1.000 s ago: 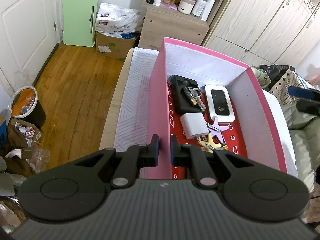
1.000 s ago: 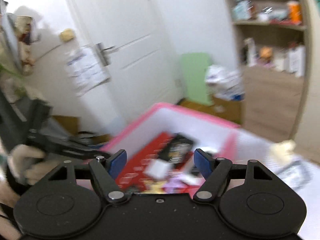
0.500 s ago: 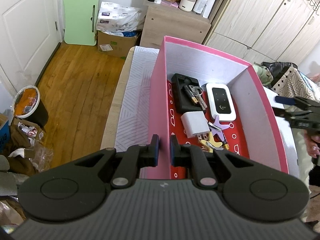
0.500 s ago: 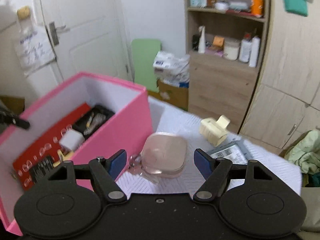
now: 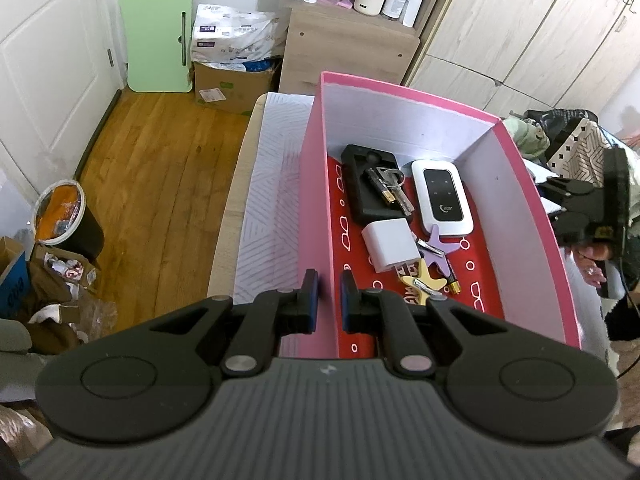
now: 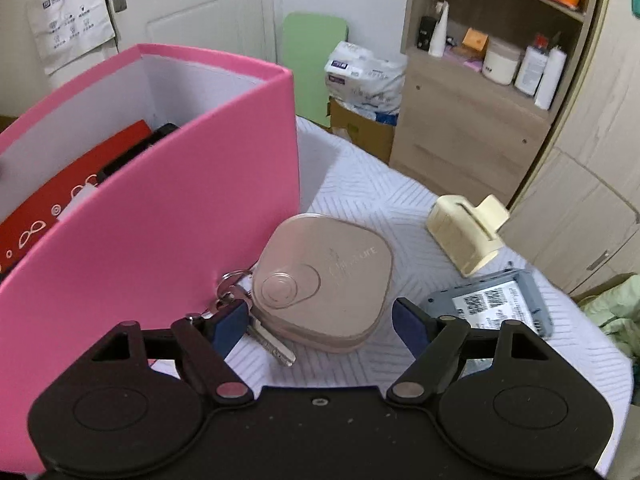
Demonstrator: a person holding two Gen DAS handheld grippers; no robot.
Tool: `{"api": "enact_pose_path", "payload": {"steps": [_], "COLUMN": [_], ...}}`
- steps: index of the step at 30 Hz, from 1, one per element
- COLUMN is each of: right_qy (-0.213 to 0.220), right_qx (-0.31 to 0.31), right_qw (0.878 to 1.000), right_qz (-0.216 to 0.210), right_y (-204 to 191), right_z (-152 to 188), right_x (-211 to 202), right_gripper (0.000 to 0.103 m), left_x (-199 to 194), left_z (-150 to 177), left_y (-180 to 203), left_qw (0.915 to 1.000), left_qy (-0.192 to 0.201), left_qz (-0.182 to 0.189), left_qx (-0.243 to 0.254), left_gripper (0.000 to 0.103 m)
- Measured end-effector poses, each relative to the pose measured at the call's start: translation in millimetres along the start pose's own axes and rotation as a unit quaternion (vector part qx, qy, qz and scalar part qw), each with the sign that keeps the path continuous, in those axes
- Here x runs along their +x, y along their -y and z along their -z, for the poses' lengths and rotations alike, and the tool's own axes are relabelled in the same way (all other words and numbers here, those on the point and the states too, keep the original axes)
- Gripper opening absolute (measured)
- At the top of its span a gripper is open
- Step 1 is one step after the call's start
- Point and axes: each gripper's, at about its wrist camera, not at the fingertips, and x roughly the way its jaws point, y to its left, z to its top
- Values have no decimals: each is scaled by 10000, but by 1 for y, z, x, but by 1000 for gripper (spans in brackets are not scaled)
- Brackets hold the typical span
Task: Organize rigid objects
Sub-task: 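Move the right tool to the round beige case and grasp it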
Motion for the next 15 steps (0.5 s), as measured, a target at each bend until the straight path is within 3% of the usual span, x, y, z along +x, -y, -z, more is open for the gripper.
{"api": "enact_pose_path", "payload": {"steps": [4, 15], "right_qy": [80, 223], "right_qx": [235, 522], "right_qw": [9993, 9982], "right_qz": [-276, -186], "right_y": [11, 8], "right_z": [-3, 9], "right_x": [8, -14], "right_gripper": [83, 81], "left_x": [-1, -2], "left_z": [1, 5], "left_y": [6, 31], "left_qw": [9998, 9940], "left_qy": [-32, -24], "left_qz": [-138, -615], "left_qx": [152, 901], "left_gripper": [10, 10]}}
